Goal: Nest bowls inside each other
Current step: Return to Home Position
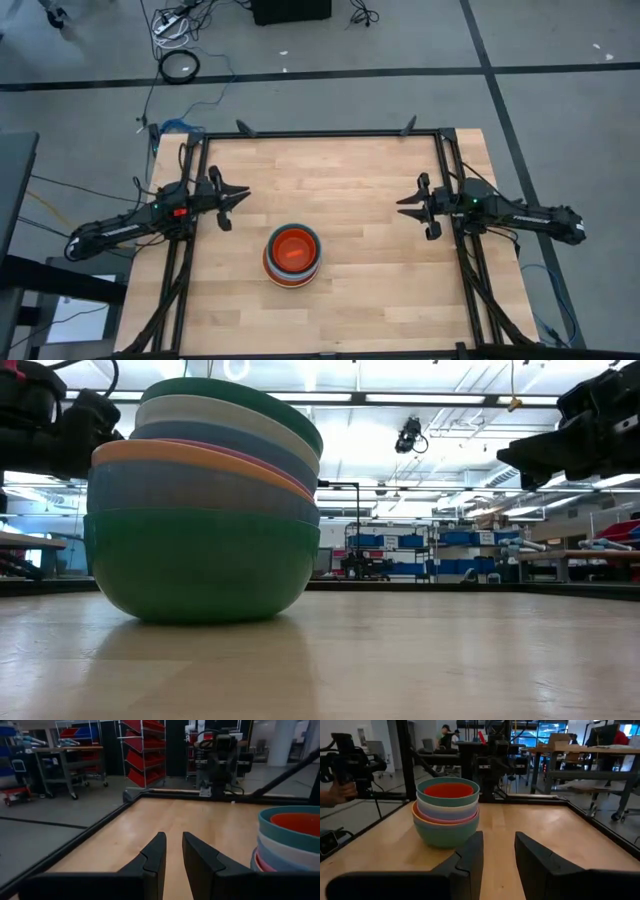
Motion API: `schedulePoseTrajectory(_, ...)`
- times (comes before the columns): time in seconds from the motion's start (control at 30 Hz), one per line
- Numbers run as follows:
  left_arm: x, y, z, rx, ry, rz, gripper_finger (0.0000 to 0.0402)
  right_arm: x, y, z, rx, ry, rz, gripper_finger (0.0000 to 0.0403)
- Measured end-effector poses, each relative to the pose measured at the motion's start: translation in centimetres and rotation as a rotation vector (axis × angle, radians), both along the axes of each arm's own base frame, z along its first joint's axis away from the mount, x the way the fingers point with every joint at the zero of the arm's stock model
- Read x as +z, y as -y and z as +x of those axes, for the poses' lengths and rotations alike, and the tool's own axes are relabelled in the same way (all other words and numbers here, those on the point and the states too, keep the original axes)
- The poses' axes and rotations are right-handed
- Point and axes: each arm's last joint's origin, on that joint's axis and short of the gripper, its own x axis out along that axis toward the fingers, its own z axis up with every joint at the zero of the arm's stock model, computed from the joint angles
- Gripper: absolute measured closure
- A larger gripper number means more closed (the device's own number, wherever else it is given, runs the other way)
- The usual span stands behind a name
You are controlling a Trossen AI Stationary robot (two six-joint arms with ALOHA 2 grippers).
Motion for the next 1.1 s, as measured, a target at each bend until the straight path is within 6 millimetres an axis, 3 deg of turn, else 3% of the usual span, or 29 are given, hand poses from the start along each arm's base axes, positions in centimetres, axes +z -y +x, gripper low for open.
schedulePoseTrajectory(0.3, 0.19, -0.05, -0.01, 0.017, 0.023, -0.008, 0.0329, -0.35, 0.25, 0.00, -0.087, -0.035, 0.033, 0.0302)
schedulePoseTrajectory(1.1, 0.24, -0.03, -0.01, 0.011, 0.038, -0.036, 0.0330, -0.36, 0.25, 0.00, -0.087, -0.034, 0.032, 0.0302)
